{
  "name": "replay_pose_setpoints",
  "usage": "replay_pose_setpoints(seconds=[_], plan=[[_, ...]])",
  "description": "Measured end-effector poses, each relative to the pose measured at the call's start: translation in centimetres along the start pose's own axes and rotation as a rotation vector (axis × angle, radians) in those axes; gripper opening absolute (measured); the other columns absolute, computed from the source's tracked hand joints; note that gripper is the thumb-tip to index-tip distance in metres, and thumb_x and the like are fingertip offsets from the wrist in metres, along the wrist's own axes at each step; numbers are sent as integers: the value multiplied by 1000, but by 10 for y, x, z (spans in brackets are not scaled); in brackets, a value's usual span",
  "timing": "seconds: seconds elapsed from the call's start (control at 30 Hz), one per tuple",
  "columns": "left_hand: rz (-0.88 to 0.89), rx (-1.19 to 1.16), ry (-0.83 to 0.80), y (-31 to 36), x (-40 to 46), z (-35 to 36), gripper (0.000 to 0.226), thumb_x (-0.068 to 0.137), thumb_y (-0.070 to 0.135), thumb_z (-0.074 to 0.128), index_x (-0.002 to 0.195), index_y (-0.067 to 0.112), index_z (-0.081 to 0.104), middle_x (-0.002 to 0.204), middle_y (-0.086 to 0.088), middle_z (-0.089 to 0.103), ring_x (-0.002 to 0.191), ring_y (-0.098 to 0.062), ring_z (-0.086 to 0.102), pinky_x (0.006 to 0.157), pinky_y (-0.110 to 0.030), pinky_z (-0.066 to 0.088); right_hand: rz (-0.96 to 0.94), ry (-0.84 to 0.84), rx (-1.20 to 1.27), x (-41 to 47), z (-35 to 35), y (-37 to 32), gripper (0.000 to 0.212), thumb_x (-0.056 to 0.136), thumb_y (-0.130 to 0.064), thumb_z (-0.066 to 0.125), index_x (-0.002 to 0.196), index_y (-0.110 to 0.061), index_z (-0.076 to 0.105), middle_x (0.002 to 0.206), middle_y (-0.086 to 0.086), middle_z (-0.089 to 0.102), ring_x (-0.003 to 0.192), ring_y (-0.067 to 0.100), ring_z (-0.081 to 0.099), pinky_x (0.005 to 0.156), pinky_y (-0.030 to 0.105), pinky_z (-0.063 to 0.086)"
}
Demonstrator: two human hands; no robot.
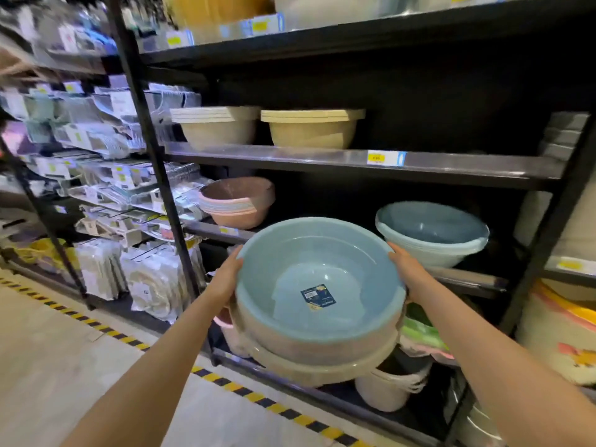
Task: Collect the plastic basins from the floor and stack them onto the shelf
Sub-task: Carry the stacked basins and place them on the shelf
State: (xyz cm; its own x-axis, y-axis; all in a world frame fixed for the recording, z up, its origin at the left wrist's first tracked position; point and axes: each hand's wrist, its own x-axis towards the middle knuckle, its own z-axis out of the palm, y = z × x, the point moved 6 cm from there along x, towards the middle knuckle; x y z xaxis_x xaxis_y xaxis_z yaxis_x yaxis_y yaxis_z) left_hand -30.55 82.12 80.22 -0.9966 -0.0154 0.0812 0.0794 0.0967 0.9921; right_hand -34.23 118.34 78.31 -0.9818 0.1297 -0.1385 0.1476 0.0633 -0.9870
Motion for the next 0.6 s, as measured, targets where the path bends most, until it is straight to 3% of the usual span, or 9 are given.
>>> replay_pose_setpoints(seconds=[0.1,0.2,0.27,0.4,0.5,0.6], plan=[[42,-25,-49,8,44,-19,34,101,20,35,128,34,52,129,-1,59,111,-14,60,90,-31,50,-6,72,26,20,20,-14,45,96,-17,37,139,-29,43,138,7,53,118,30,55,103,50,44],[64,-29,-41,12,83,-35,42,101,23,39,142,27,43,146,-3,48,134,-24,45,114,-46,32,-24,157,21,36,31,-35,49,97,-20,37,144,-30,36,145,5,45,121,28,52,104,47,43],[180,-36,-94,22,106,-37,42,98,19,39,139,23,46,143,-5,51,133,-25,45,114,-46,32,-32,228,0,46,35,-50,49,96,-23,38,144,-31,35,146,3,42,121,27,51,102,43,43],[213,-117,-61,29,142,-40,38,91,19,41,113,41,61,116,14,65,115,-19,55,102,-40,43,-52,254,41,69,44,-69,49,96,-21,38,143,-33,36,146,0,44,124,27,51,105,48,43],[175,-160,-23,20,175,-39,45,93,15,39,130,35,56,131,2,61,123,-25,53,109,-48,39,-62,263,129,82,48,-72,49,94,-19,38,141,-34,38,133,-1,52,112,26,58,88,44,53],[154,-192,-30,8,208,-35,47,94,17,41,140,23,47,144,-7,51,132,-32,46,113,-54,33,-106,303,112,100,49,-75,44,95,-20,39,137,-32,43,131,0,53,109,24,57,76,34,50]])
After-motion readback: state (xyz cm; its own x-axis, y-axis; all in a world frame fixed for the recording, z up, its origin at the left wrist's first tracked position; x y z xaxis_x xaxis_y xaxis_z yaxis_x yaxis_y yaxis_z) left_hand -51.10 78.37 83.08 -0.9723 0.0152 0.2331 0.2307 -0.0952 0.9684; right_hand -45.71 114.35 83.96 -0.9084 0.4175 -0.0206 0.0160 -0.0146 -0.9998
